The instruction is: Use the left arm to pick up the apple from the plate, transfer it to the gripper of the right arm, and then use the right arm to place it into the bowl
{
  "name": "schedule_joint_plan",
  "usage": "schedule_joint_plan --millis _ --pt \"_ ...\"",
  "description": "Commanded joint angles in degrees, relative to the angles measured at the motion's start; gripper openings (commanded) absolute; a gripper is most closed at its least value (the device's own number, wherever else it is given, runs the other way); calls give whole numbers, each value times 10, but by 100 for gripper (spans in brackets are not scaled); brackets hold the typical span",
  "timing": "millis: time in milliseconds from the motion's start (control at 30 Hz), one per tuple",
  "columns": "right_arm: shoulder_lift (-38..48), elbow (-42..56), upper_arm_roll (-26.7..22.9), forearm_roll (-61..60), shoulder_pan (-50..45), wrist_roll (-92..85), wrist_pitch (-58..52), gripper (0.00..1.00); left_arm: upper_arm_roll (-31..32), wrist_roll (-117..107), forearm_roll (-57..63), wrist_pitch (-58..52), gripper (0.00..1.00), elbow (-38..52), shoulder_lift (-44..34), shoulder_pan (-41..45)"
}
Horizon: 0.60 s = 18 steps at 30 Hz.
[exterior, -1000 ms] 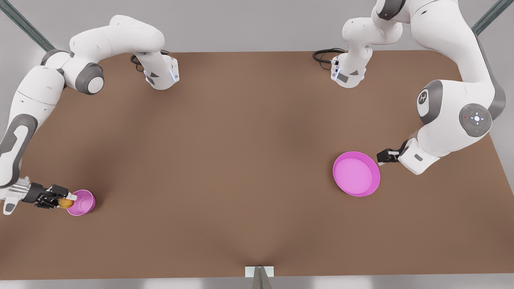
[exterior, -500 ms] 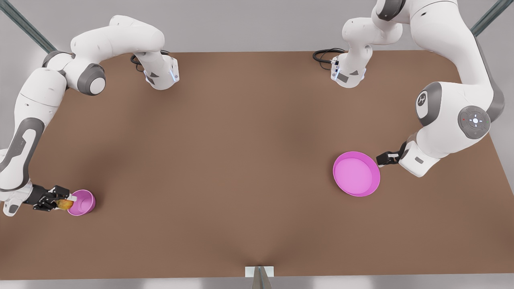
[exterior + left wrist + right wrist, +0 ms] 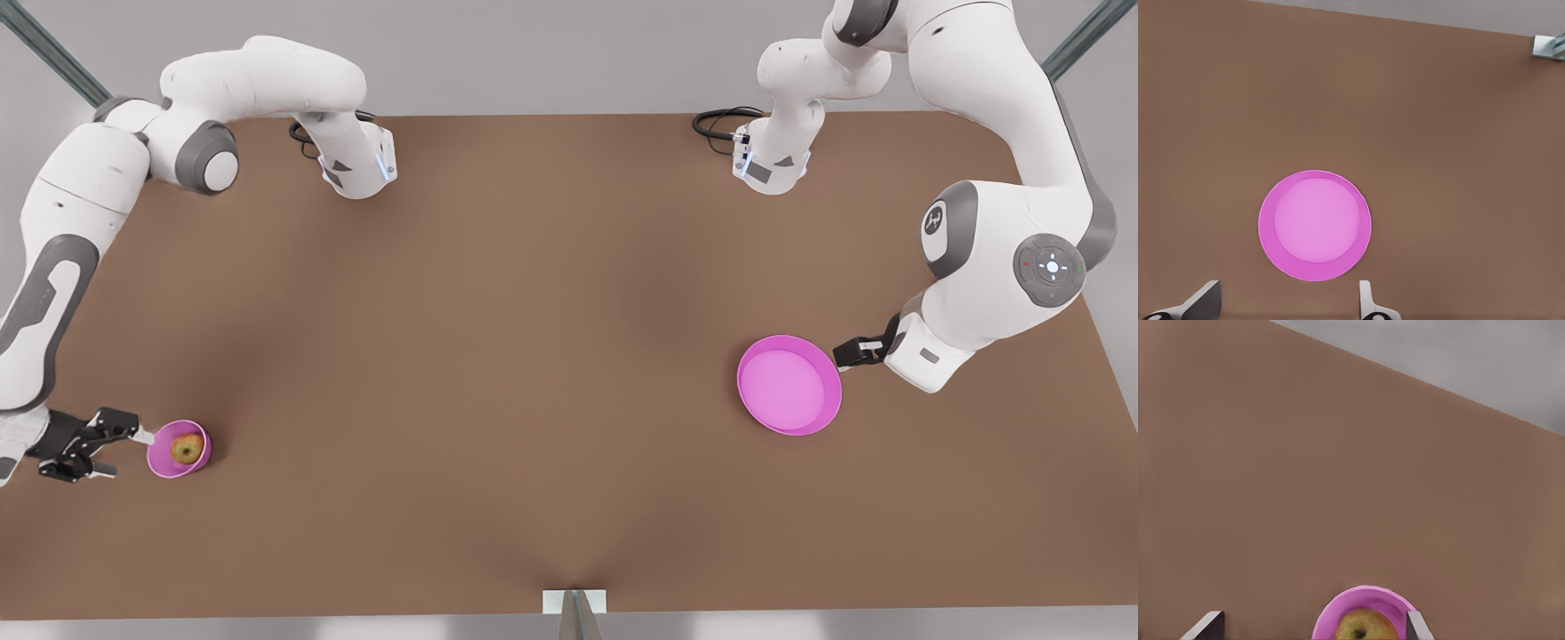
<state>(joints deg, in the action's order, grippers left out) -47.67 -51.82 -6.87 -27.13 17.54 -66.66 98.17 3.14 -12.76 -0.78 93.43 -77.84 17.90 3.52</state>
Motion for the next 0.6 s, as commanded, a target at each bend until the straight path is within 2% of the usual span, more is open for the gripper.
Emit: schedule_joint_plan --millis 0,67,100,133,167,233,267,333,433,567 --pt "99 -6 4 161 -90 222 -51 100 0 44 1 -2 100 1 -1 0" --pt "211 -53 5 291 -242 483 -151 98 0 88 2 -2 100 1 0 -1" --pt "286 -140 8 339 -307 604 -154 97 0 112 2 -5 100 1 -1 -3" --pt "383 -264 65 339 -275 668 -109 97 0 130 2 -6 100 1 -2 -4" --pt "437 -346 120 341 -212 679 -66 99 0 136 3 -6 100 1 -2 -4" --pt "393 -291 143 338 -203 704 -117 100 0 136 3 -7 100 1 -3 -4" --pt "391 -285 152 338 -200 706 -119 91 0 136 3 -7 100 1 -3 -4" --pt "380 -271 145 336 -197 710 -104 100 0 136 3 -7 100 1 -3 -3" --pt "355 -226 131 297 -186 709 -109 100 -1 136 3 -7 100 1 -4 -3" --pt "353 -231 134 315 -189 716 -103 100 0 136 3 -8 100 1 -4 -3"
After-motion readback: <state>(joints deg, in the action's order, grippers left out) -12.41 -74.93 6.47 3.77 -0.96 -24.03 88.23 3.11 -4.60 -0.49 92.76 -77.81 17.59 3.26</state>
